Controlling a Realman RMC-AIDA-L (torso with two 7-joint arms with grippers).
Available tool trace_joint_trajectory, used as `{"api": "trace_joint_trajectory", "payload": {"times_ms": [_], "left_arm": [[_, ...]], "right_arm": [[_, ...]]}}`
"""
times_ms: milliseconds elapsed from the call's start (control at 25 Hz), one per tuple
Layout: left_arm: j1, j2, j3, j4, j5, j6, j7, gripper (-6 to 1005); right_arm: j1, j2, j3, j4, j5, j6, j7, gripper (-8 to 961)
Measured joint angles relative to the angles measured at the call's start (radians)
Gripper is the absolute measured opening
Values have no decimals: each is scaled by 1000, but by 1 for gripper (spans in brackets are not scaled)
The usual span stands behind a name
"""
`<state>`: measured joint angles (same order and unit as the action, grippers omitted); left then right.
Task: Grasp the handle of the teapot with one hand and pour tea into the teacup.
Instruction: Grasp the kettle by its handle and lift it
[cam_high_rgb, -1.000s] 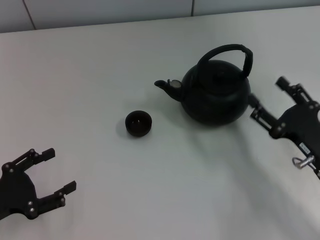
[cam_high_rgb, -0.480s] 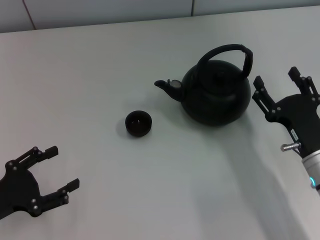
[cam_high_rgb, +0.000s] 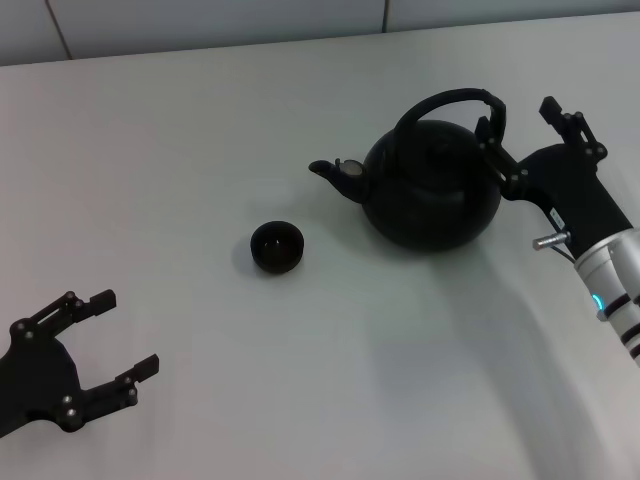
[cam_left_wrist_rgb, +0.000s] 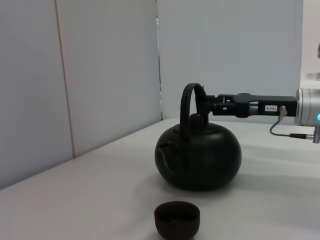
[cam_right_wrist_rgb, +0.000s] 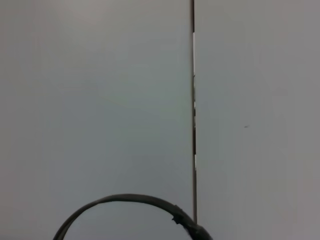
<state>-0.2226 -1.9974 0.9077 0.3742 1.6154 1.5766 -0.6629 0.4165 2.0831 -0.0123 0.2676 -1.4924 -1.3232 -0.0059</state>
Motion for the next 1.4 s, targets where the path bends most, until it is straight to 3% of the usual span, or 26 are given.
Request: {"api": "trace_joint_trajectory", "payload": {"times_ms": [720,920,1400], "left_arm": [[-3,-5,-17,0,-2,6,-2,859],[-3,-5,-18,0,-2,8,-2,859],[-4,-8,-18,0,-2,8,-1,859]], "right_arm": [[11,1,2,-11,1,27,10,738],[19,-1,2,-13,-3,36,19,528],[23,-2,2,-15,3,47,29,216]]}}
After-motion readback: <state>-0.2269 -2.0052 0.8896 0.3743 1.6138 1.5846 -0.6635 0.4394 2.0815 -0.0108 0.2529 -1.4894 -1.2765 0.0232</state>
